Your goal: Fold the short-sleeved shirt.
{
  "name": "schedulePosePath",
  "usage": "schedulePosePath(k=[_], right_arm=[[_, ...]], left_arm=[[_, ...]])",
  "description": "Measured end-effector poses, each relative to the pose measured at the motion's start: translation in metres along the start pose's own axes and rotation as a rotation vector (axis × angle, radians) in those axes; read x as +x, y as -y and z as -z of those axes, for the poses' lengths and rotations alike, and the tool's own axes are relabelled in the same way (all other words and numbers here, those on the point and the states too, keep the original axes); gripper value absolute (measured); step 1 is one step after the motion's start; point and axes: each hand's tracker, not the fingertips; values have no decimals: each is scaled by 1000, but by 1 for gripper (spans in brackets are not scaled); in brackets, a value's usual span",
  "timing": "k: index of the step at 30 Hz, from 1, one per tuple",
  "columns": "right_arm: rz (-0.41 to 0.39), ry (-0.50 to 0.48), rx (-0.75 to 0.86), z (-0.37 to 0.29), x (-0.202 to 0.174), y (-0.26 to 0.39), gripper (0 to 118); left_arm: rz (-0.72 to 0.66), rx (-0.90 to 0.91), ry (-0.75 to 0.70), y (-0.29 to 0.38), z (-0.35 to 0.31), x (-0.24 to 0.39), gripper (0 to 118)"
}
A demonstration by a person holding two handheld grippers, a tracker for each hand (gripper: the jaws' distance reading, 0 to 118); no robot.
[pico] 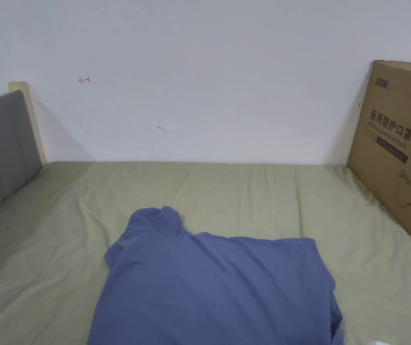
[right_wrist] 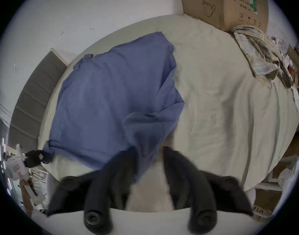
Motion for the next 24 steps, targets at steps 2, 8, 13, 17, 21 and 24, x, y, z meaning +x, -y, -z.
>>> schedulePosePath(k=[2, 8, 13, 17, 21, 24], right_arm=[[-54, 37, 7, -4, -3, -4, 64], [-23, -48, 87, -23, -14, -31, 64], [-132, -66, 150, -25, -40, -48, 33], [-120, -112, 87, 1, -50, -36, 0], [-144, -64, 82, 18, -64, -37, 0], [-128, -93, 75, 26, -70, -55, 0]], left_arm=[[-4, 11, 15, -5, -6, 0, 102], [-52, 113, 75, -39, -35, -2, 100], [-92, 150, 111, -56, -36, -2, 9], [-104, 93, 115, -51, -21, -1, 0], [-109, 75, 103, -55, -10, 0, 0], [-104, 67, 96, -67, -1, 0, 0]])
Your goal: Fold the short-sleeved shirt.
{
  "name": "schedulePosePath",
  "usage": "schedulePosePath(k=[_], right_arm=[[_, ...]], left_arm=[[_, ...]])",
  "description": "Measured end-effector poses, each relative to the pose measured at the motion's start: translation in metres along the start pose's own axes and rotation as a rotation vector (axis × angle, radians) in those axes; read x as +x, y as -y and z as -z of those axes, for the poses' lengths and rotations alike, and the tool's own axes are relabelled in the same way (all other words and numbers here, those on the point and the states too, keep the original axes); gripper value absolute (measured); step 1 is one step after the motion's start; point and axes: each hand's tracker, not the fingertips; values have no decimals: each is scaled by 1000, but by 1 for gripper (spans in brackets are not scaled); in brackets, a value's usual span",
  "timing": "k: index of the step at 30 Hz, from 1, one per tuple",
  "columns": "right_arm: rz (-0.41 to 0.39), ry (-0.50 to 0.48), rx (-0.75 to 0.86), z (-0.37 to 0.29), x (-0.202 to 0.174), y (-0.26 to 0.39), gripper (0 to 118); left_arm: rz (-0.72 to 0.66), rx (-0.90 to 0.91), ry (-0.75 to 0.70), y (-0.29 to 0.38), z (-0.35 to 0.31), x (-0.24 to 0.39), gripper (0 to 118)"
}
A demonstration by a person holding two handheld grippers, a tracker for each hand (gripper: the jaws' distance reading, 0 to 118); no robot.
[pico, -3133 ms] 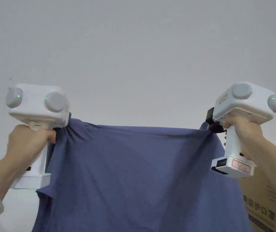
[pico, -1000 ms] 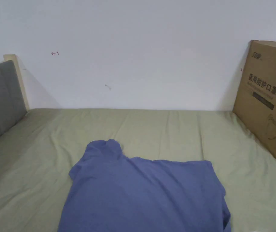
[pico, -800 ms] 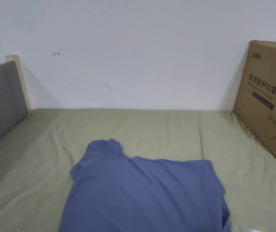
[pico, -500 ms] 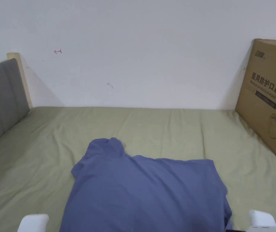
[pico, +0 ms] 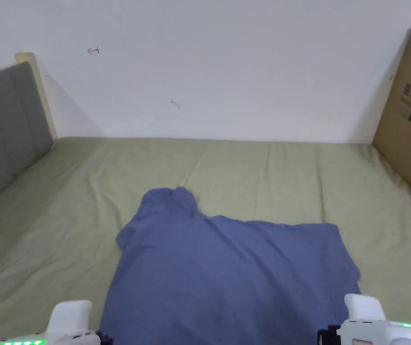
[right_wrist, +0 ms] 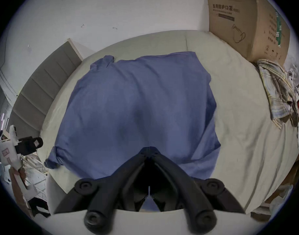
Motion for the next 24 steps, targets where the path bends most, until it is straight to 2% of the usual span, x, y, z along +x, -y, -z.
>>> schedulePosePath(k=[4, 9, 14, 15, 17, 18, 21, 22, 24], right_arm=[[-54, 29, -2, 21, -11, -30, 0], [-50, 9, -7, 57, -16, -77, 0], [-65, 18, 0, 89, -17, -116, 0], [-50, 5, -3, 94, -16, -120, 0], [-30, -18, -15, 100, -15, -126, 0], [-29, -24, -18, 105, -14, -127, 0], [-46, -26, -30, 112, -15, -126, 0], [-56, -21, -31, 115, -15, -125, 0], [-62, -20, -42, 119, -15, -122, 0]], left_arm=[[-13, -15, 4, -29, 26, 1, 0], [-19, -44, 9, -89, 81, -5, 0], [3, -9, -67, -163, 138, -11, 3], [-6, -7, -82, -179, 149, -14, 26], [-2, -24, -89, -208, 171, -18, 87], [11, -28, -96, -219, 185, -19, 107], [44, -14, -114, -245, 214, -22, 110], [46, -21, -116, -254, 226, -25, 106], [39, -58, -112, -268, 249, -29, 107]])
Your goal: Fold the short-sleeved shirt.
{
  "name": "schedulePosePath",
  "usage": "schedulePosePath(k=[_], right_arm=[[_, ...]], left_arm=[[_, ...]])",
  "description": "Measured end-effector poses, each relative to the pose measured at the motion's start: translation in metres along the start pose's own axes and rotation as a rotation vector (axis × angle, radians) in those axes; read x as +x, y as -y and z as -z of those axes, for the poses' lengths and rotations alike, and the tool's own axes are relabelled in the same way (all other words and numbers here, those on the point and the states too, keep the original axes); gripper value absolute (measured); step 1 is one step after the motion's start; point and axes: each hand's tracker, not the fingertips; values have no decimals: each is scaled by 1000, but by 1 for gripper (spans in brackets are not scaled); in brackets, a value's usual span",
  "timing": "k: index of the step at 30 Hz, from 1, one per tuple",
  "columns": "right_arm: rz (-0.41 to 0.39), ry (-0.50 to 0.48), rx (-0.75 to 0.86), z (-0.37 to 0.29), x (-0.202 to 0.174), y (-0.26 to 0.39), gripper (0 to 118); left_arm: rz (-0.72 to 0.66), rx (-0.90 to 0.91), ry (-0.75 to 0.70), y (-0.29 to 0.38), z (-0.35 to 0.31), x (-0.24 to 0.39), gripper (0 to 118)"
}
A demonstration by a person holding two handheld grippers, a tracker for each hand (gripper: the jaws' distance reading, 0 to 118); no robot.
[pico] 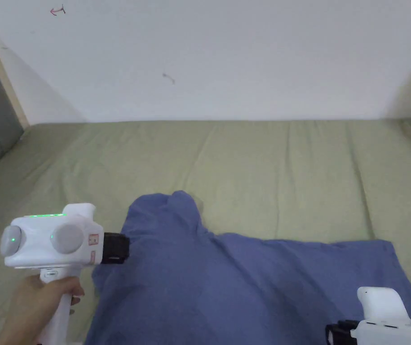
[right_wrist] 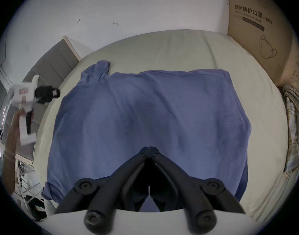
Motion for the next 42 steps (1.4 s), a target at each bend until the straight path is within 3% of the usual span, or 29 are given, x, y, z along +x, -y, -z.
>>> schedulePosePath(k=[7, 8, 9, 11, 13, 14, 17, 18, 25, 30, 31, 32, 34, 35, 39, 42], right_arm=[[-27, -8, -41, 9, 4, 9, 0], [-28, -4, -44, 10, 4, 10, 0], [-26, -2, -46, 10, 6, 11, 0], [11, -19, -54, 12, 12, 14, 0], [83, -52, -84, 17, 19, 18, 0], [99, -63, -89, 18, 21, 20, 0], [91, -50, -86, 16, 21, 24, 0], [89, -49, -82, 13, 22, 24, 0], [124, -40, -29, -11, 43, 6, 0], [146, -7, 62, -19, 71, -43, 0], [137, 19, 68, -16, 78, -58, 3], [132, 29, 54, -11, 83, -73, 17], [96, 79, 35, 6, 96, -107, 75], [75, 89, 44, 12, 102, -117, 83], [163, 171, -9, 55, 125, -158, 83], [141, 244, -117, 96, 139, -168, 83]], left_arm=[[-51, -63, 44, -27, 58, 8, 106], [-60, -85, 53, -26, 65, 9, 102], [-84, -116, 74, -24, 75, 10, 88], [-109, -161, 30, -19, 86, 14, 84], [9, -128, 6, -18, 78, 27, 77], [30, -114, 0, -19, 76, 28, 68], [21, -110, -3, -23, 66, 36, 12], [33, -106, 0, -25, 65, 36, 5], [11, -85, 32, -27, 45, 30, 4], [51, -53, 36, -31, 31, 28, 4], [59, -48, 38, -32, 29, 28, 4], [60, -42, 39, -32, 27, 28, 4], [59, -36, 41, -33, 24, 28, 4], [60, -31, 43, -33, 23, 28, 4], [65, -35, 40, -33, 24, 26, 4], [35, -30, 47, -31, 27, 25, 4]])
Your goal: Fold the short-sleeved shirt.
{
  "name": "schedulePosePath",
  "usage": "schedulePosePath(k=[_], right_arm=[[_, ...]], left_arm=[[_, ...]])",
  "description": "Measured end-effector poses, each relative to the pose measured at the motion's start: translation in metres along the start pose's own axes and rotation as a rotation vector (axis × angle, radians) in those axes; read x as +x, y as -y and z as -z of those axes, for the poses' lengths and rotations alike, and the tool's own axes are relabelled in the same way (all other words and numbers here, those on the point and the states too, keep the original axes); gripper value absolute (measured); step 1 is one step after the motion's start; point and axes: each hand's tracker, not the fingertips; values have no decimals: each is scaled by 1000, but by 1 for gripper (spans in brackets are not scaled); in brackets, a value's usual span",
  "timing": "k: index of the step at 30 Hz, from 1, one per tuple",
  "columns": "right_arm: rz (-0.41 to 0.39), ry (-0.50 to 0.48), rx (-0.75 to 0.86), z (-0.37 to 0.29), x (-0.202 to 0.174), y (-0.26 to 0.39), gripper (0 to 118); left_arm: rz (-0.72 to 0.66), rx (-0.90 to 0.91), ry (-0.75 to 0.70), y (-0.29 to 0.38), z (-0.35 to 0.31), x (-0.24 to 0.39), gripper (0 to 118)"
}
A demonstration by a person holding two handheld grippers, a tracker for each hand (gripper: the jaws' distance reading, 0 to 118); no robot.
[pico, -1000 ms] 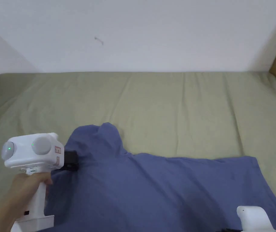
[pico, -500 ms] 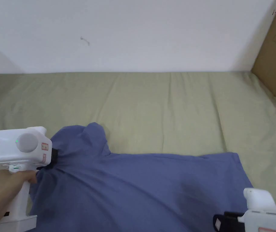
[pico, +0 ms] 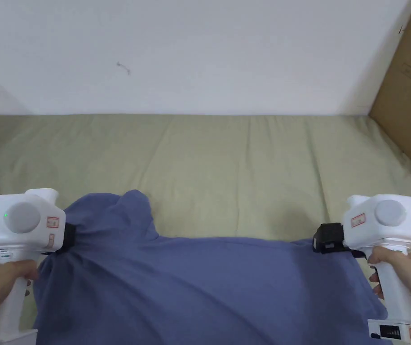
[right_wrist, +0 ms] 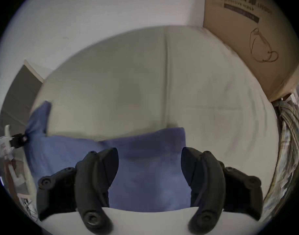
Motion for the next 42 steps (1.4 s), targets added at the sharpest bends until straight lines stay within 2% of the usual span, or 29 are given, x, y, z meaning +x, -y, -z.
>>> schedulePosePath(k=[2, 3, 4, 5, 6, 7, 8, 10, 12, 13, 15, 16, 20, 28, 32, 36, 42], right_arm=[[-23, 31, -65, 23, 2, 5, 82], [-9, -14, -40, 26, 3, 8, 82], [2, -4, -9, 18, 1, 9, 80], [2, -5, -6, 14, -2, 10, 73], [-40, -16, 15, 11, -6, 12, 53], [-73, -45, 19, 9, -11, 13, 23], [-72, -79, 12, 6, -15, 11, 3], [-46, -96, -20, 5, -25, 9, 3], [-112, -38, -14, 6, -30, 11, 3], [-88, -52, -13, 2, -27, 10, 3], [10, -89, 13, -3, -11, -1, 3], [26, -111, 22, -12, -6, -2, 3], [6, -117, 64, -56, -3, -1, 3], [-13, -156, 243, -181, -5, -8, 3], [33, -170, 355, -257, -6, -11, 3], [34, -153, 462, -337, -14, -21, 3], [30, -139, 618, -438, -36, -62, 3]], left_arm=[[8, 1, -1, 1, 1, 1, 4], [32, -1, -9, 1, 2, 2, 4], [58, -3, -17, 1, 3, 3, 4], [57, -2, -16, 1, 3, 3, 4], [56, -1, -14, 0, 3, 3, 4], [54, 2, -13, 0, 2, 3, 4], [45, 4, -12, 0, 0, 3, 4], [45, 8, -13, -1, -4, 4, 4], [50, 2, -19, -1, -8, 4, 4], [47, -1, -20, -1, -11, 4, 4], [44, 9, -18, -2, -22, 4, 4], [46, 17, -19, -3, -30, 5, 4], [58, 54, -20, -5, -63, 9, 4], [98, 207, -77, -23, -178, 19, 4], [80, 322, -106, -38, -248, 22, 4], [122, 432, -172, -63, -318, 33, 4], [66, 598, -242, -118, -405, 41, 4]])
